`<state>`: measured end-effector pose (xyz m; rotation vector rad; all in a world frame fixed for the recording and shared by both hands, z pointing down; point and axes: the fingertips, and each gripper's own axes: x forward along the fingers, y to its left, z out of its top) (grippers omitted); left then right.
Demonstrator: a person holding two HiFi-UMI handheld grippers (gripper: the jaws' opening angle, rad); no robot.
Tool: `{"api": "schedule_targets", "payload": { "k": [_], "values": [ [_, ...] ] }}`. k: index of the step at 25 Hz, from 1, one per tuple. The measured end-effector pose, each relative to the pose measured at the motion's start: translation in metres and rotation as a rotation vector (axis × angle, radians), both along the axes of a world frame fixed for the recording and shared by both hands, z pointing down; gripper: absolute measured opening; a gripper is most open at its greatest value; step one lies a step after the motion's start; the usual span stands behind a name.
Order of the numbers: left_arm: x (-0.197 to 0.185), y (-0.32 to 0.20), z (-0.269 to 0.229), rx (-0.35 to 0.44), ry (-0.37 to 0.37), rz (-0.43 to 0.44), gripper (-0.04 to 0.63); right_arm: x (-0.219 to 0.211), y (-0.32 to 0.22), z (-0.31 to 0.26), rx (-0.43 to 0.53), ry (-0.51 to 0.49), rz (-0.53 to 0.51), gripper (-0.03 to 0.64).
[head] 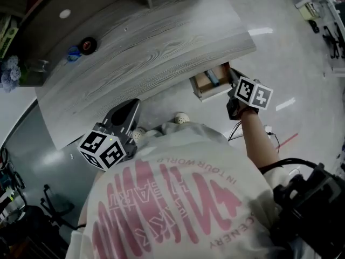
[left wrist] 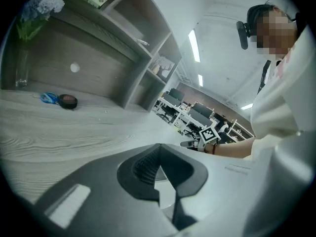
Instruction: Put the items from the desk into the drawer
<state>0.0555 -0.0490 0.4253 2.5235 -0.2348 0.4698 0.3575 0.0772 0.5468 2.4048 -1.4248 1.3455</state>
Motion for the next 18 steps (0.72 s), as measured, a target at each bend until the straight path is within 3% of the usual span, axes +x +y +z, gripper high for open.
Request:
{"api": "schedule_targets", "payload": {
  "k": [2, 5, 7, 10, 18],
  "values": [
    [-0.010, -0.007, -0.007, 0.006, 0.020, 0.009, 0.018, -0.007, -0.007, -0.033, 0.074, 0.040, 0.019, 0.006],
    [-0.032, -0.022, -0.021, 0.027, 0.054, 0.017, 0.018, -0.040, -0.034, -0.089, 0.161, 0.200, -0.090, 0.006],
    [-0.051, -0.035, -0.033, 0.042, 0.084, 0.007, 0.018, -0.076, -0.059, -0.127, 0.258, 0.245, -0.167, 0.006],
    [-0.085, -0.059, -0.053, 0.049, 0.144, -0.038, 0.018, -0.136, -0.097, -0.176, 0.388, 0.261, -0.272, 0.006],
    [-0.173, -0.098, -0.090, 0.082, 0.244, -0.097, 0.018, -0.291, -0.164, -0.250, 0.553, 0.262, -0.513, 0.006]
  ]
}}
